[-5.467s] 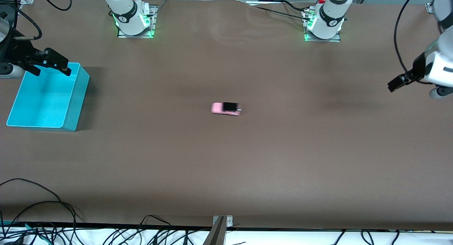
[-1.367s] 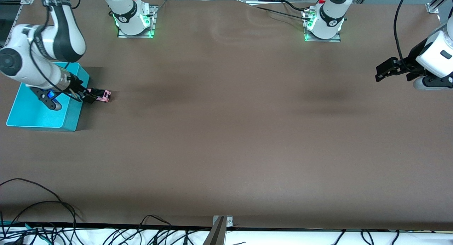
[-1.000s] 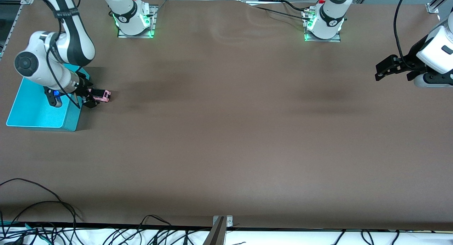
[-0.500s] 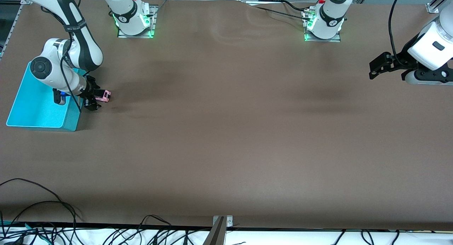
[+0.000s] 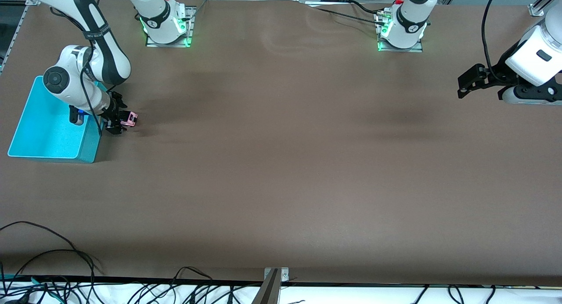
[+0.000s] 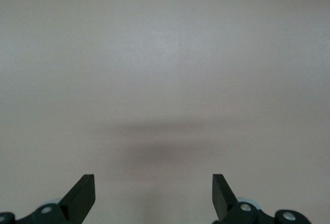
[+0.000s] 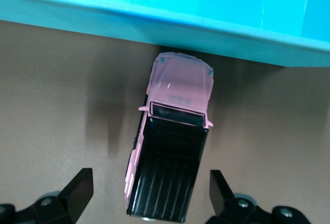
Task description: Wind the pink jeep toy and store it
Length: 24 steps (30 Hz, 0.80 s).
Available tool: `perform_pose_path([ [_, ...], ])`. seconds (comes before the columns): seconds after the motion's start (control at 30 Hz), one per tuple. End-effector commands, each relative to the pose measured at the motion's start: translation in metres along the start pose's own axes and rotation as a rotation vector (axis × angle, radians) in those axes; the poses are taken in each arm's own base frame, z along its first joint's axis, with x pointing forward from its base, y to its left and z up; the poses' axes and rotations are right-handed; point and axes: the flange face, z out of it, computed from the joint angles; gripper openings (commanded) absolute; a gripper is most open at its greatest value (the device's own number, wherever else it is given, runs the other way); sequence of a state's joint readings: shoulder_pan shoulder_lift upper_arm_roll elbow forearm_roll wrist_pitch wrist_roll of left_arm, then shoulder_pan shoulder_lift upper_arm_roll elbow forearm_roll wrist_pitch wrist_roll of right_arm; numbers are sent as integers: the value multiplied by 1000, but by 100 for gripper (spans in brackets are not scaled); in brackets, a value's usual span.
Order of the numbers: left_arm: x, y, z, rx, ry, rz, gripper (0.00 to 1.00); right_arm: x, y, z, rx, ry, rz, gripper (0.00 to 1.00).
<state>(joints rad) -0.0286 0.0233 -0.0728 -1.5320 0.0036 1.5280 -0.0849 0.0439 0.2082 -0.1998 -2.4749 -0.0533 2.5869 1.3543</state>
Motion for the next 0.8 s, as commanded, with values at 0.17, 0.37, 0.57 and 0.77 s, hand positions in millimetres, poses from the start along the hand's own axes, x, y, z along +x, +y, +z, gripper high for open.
perform_pose_path([
  [0.17,11,-7,5,-5,-12,-15,100,5,9,3,17,11,27,69],
  [0.37,12,-9,7,-8,-12,-18,100,12,10,3,19,13,42,53],
  [0.57,18,-10,9,-7,7,-21,100,14,11,3,19,14,45,21],
  [0.77,19,-11,10,-6,5,-21,100,11,7,-2,27,16,62,12],
])
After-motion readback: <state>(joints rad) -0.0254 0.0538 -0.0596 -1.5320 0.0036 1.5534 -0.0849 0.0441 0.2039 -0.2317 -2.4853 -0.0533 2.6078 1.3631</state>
